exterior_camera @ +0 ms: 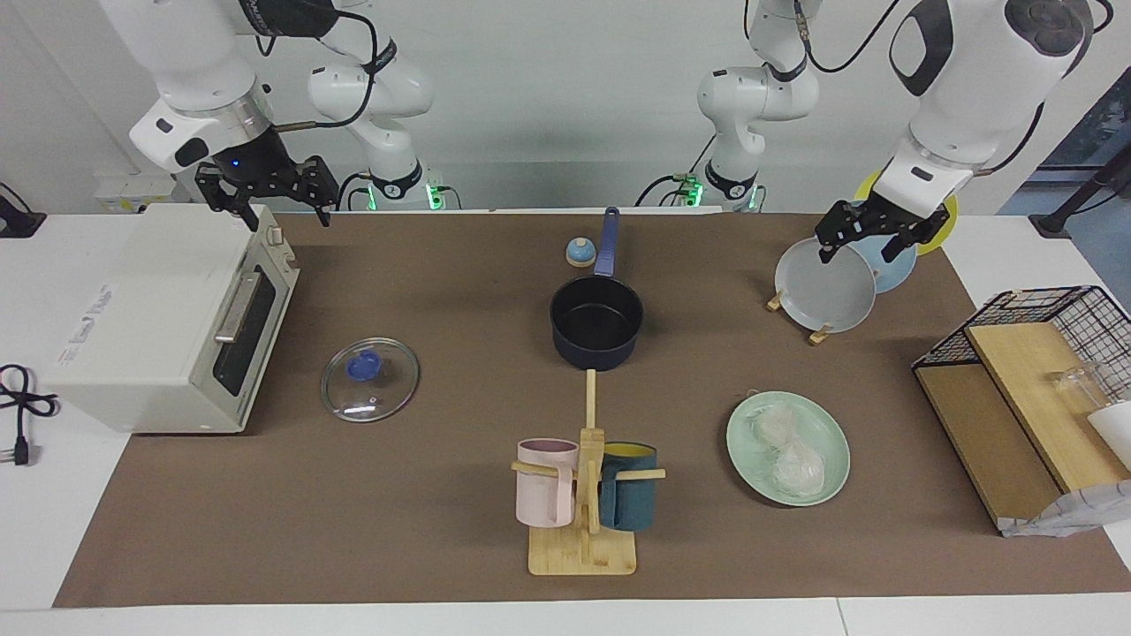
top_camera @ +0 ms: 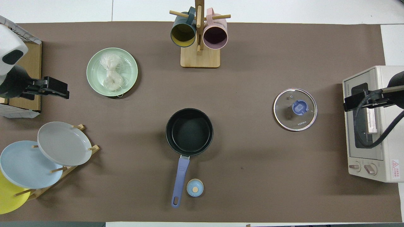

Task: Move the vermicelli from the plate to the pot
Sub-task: 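Reach the left gripper to the vermicelli while the right gripper reaches the lid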

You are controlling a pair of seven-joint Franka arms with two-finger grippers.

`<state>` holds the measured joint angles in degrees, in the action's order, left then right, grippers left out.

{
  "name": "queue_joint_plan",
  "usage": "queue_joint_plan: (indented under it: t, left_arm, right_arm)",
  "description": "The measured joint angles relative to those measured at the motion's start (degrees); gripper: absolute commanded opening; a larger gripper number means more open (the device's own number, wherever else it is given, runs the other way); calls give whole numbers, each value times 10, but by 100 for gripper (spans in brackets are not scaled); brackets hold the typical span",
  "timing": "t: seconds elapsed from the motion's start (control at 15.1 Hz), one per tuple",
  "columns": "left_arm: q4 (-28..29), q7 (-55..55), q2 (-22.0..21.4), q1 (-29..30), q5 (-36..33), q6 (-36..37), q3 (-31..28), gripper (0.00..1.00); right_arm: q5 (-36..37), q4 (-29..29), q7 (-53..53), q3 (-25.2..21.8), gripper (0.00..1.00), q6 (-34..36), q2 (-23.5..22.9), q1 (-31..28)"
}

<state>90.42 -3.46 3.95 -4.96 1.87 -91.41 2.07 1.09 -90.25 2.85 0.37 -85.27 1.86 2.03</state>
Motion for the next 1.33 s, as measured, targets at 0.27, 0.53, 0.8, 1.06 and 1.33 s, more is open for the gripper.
queue_joint_plan:
  t: [0.27, 0.53, 0.8, 1.06, 1.33]
  left_arm:
    - [0, 0, 64, 0, 2, -56, 3, 100]
    - [0, 1, 125, -3, 3, -122, 7, 100]
    - [0, 1, 181, -10, 4, -192, 9, 100]
    - [-2, 15, 230, -12, 4, -252, 9, 100]
    - [-2, 36, 252, -15, 4, -294, 9, 100]
  right_arm:
    - [0, -13, 0, 4, 100, -22, 0, 1]
    - [0, -46, 0, 6, 100, -66, -5, 2]
    - [0, -55, 0, 6, 100, -89, -25, 2]
    - [0, -71, 0, 6, 100, -170, -73, 3]
    - [0, -143, 0, 6, 100, -298, -114, 3]
